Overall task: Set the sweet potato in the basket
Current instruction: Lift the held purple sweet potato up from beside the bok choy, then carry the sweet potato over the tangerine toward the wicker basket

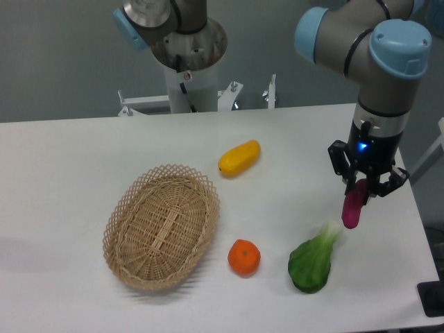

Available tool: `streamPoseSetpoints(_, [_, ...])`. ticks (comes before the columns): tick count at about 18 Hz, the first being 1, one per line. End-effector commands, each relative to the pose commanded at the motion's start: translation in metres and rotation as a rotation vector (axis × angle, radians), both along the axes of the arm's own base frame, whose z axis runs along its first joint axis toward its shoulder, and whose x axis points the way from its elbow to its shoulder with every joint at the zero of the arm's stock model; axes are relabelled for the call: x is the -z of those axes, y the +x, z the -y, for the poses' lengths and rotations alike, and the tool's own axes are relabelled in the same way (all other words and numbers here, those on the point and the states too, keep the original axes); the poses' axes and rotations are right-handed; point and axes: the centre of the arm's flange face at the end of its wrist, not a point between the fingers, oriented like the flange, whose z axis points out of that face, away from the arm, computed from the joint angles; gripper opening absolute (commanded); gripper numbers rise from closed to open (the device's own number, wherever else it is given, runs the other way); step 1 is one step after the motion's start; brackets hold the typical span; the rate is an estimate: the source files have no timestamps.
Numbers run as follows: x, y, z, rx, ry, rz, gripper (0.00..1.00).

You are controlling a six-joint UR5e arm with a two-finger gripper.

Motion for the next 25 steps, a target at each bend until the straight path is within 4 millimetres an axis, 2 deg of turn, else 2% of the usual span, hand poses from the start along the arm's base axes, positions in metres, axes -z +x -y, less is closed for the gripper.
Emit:
streamPoseSetpoints(3, [0.002,0.005,-0.002,-0.010,0.001,0.008,0.22])
streamPoseSetpoints(6, [0.000,0.018,-0.017,-0.028,0.010,0.017,0.22])
streamPoseSetpoints(14, [-0.004,0.075,-0.074,-0.104,0.040,0.060,0.22])
streamPoseSetpoints(20, [0.005,0.137,-0.120,-0.154,0.046,0.109,0.22])
streamPoseSetpoints(25, [0.040,0.201,-0.142,-0.150,0.042,0.090,0.22])
